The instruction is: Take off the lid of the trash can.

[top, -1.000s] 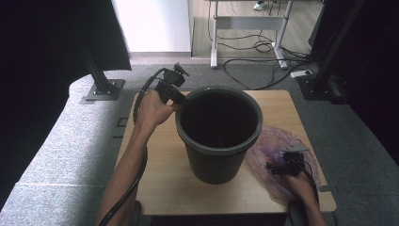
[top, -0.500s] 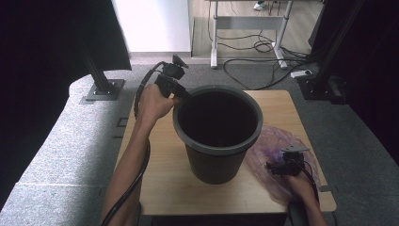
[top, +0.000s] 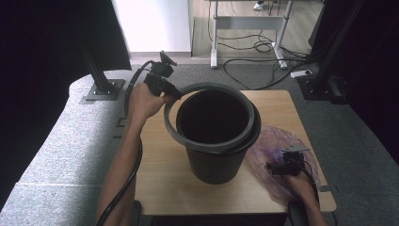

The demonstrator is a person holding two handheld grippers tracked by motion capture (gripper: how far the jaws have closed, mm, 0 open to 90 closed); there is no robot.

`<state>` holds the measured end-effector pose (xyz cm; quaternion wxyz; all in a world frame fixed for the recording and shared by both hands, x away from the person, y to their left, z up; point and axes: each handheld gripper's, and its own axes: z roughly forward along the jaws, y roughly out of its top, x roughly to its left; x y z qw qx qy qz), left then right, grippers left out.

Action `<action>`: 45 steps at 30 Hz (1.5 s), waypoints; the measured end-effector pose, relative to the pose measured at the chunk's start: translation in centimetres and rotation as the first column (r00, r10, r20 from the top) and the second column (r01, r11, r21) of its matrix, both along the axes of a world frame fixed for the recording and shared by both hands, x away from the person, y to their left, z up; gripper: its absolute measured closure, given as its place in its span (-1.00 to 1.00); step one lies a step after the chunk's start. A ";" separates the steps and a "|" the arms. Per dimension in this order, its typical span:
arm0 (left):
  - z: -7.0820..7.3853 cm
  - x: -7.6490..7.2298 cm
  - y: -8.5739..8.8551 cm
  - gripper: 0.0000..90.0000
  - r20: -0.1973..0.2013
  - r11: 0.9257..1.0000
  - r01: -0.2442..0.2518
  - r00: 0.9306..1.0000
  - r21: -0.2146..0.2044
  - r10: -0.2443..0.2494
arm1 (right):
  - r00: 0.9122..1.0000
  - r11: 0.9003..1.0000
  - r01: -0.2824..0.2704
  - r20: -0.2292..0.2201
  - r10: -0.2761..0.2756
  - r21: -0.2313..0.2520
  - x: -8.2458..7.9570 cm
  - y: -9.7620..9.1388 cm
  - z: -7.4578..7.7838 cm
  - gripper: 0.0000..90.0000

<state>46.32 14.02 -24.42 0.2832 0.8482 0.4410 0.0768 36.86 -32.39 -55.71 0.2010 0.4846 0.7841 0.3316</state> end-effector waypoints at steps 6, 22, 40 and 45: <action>0.1 -0.1 1.6 0.74 0.003 1.000 -0.027 1.000 0.000 0.027 | 1.000 1.000 0.000 0.000 0.000 0.000 0.0 0.0 0.0 -1.00; -0.7 -0.4 5.4 0.73 -0.017 0.997 -0.081 0.997 -0.013 0.081 | 1.000 1.000 0.000 0.000 0.000 0.000 0.0 0.0 0.0 -1.00; -1.1 -1.3 10.3 0.72 -0.024 0.988 -0.149 0.989 -0.033 0.149 | 1.000 1.000 0.000 0.000 0.000 0.000 0.0 0.0 0.0 -1.00; -1.2 -1.5 11.6 0.72 -0.029 0.985 -0.170 0.985 -0.038 0.169 | 1.000 1.000 0.000 0.000 0.000 0.000 0.0 0.0 0.0 -1.00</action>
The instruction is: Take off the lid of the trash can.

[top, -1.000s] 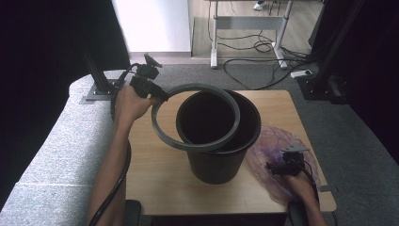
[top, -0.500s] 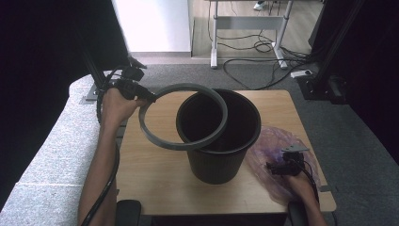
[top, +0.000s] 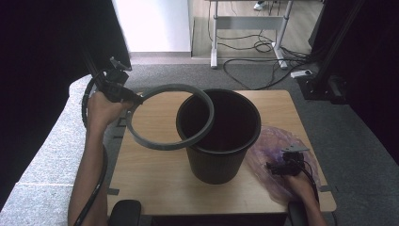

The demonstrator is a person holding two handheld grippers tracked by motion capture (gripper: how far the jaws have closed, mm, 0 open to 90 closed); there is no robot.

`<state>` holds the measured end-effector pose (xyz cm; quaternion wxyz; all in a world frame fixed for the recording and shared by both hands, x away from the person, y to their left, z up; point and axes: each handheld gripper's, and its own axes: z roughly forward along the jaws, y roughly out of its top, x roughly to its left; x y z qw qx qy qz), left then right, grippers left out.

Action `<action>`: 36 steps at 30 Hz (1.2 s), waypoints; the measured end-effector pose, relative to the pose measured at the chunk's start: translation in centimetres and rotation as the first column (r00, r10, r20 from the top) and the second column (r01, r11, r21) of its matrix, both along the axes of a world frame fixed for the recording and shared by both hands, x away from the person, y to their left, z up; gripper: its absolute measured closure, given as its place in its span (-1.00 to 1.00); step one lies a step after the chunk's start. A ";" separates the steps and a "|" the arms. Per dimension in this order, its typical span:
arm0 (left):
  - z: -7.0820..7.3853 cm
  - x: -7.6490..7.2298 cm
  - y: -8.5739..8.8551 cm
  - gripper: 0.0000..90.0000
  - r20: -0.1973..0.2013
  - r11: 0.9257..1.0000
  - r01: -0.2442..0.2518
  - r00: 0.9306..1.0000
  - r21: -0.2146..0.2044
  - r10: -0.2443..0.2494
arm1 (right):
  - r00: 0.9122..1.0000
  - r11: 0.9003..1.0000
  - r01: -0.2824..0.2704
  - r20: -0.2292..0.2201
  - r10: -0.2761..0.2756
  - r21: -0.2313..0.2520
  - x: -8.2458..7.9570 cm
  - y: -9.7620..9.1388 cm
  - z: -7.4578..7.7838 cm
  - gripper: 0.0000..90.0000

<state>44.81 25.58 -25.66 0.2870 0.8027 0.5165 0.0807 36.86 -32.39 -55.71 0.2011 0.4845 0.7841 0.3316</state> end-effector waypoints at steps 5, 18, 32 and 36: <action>-0.2 -0.3 1.3 0.72 -0.006 1.000 -0.022 1.000 -0.008 0.022 | 1.000 1.000 0.000 0.000 0.000 0.000 0.0 0.0 0.0 -1.00; -0.6 -1.3 4.4 0.72 0.001 0.997 -0.076 0.997 -0.009 0.076 | 1.000 1.000 0.000 0.000 0.000 0.000 0.0 0.0 0.0 -1.00; -1.4 -2.2 7.8 0.72 0.010 0.988 -0.153 0.988 -0.021 0.153 | 1.000 1.000 0.000 0.000 0.000 0.000 0.0 0.0 0.0 -1.00; -1.7 -2.4 8.7 0.72 0.016 0.983 -0.180 0.983 -0.022 0.180 | 1.000 1.000 0.000 0.000 0.000 0.000 0.0 0.0 0.0 -1.00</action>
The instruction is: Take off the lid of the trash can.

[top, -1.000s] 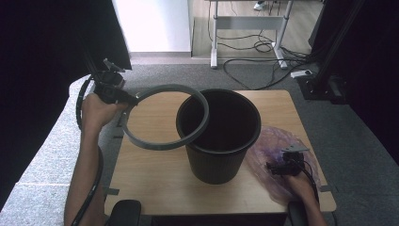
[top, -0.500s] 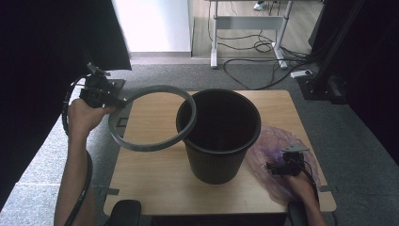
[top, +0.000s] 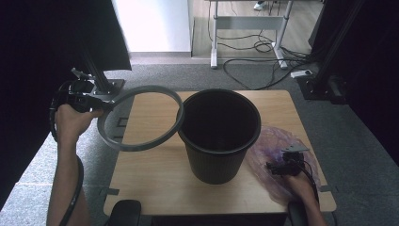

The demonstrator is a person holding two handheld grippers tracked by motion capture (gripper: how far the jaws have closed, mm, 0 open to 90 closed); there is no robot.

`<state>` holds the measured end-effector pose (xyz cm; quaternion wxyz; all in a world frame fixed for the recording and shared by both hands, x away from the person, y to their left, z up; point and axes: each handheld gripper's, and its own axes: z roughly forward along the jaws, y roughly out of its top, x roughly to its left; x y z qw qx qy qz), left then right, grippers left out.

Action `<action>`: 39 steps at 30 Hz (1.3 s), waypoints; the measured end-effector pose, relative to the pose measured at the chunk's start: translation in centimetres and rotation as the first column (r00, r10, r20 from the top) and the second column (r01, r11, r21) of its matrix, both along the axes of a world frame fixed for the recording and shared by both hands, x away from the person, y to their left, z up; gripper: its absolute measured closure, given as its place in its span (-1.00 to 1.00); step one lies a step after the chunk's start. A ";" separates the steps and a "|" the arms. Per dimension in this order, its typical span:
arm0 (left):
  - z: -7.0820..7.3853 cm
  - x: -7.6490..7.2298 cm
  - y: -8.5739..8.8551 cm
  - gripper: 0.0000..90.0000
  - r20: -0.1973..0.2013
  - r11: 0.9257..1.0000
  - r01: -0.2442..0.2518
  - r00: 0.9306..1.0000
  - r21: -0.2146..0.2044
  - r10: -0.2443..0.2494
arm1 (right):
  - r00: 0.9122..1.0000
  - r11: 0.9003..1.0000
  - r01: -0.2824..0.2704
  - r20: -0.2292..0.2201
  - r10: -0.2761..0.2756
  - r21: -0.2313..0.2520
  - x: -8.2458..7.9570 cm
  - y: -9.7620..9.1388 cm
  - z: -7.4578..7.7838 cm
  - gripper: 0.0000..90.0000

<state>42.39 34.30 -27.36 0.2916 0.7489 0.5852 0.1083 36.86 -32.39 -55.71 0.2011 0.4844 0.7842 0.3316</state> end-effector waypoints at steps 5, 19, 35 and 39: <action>-0.4 -0.1 0.9 0.72 -0.002 1.000 -0.021 1.000 -0.002 0.021 | 1.000 1.000 0.000 0.000 0.000 0.000 0.0 0.0 0.0 -1.00; -1.7 -0.5 3.1 0.72 0.044 0.994 -0.109 0.993 0.028 0.108 | 1.000 1.000 0.000 0.000 0.000 0.000 0.0 0.0 0.0 -1.00; -7.2 0.5 3.3 0.71 0.043 0.988 -0.156 0.987 -0.007 0.156 | 1.000 1.000 0.000 0.000 0.000 0.000 0.0 0.0 0.0 -1.00; -8.4 0.8 2.9 0.71 0.043 0.987 -0.160 0.986 -0.012 0.160 | 1.000 1.000 0.001 0.000 -0.001 0.000 0.0 0.0 0.0 -1.00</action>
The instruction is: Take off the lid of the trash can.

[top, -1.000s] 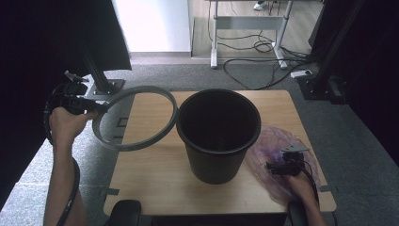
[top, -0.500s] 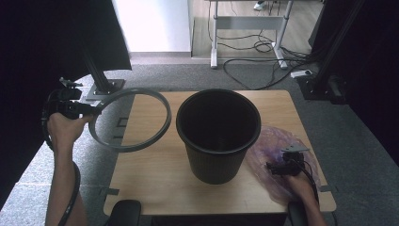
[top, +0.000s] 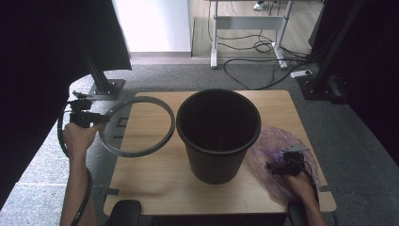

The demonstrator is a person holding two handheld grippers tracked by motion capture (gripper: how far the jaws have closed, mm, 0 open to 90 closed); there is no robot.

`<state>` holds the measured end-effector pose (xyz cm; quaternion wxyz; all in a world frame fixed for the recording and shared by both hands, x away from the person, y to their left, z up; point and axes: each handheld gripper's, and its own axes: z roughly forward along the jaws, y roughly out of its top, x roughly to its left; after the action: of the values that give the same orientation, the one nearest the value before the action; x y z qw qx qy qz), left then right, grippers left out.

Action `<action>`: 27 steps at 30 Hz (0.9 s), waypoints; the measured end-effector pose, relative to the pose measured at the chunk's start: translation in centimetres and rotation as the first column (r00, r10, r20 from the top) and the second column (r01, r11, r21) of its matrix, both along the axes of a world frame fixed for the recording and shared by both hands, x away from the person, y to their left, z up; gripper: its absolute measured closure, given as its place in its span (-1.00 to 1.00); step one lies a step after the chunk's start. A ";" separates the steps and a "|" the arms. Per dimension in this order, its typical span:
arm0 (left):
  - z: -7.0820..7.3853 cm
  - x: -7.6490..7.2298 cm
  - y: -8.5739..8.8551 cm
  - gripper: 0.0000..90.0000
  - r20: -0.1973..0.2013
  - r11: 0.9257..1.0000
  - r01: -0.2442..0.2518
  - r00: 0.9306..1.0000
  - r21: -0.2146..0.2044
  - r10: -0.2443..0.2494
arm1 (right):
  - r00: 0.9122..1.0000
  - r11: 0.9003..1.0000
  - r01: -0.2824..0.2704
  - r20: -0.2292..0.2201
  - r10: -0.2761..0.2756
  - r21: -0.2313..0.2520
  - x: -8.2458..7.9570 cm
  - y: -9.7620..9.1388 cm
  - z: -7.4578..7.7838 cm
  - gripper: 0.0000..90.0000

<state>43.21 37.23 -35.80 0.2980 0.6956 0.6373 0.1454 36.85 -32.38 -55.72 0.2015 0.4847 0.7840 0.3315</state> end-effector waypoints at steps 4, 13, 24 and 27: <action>-1.2 0.3 -0.4 0.71 0.005 1.000 0.001 1.000 -0.009 -0.001 | 1.000 1.000 0.000 0.000 0.000 0.000 0.0 0.0 0.0 -1.00; -3.7 1.1 -1.4 0.71 0.015 1.000 -0.004 1.000 -0.008 0.004 | 1.000 1.000 0.000 0.000 0.000 0.000 0.0 0.0 0.0 -1.00; -7.4 1.9 -2.3 0.70 0.008 1.000 -0.002 1.000 -0.024 0.003 | 1.000 1.000 0.000 0.000 0.000 0.000 0.0 0.0 0.0 -1.00; -8.8 2.2 -2.8 0.70 0.008 1.000 0.000 1.000 -0.024 0.000 | 1.000 1.000 -0.001 0.000 0.001 0.000 0.0 0.0 0.0 -1.00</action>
<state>45.40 34.44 -44.56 0.3088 0.6914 0.6378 0.1406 36.81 -32.37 -55.72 0.2014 0.4844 0.7842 0.3315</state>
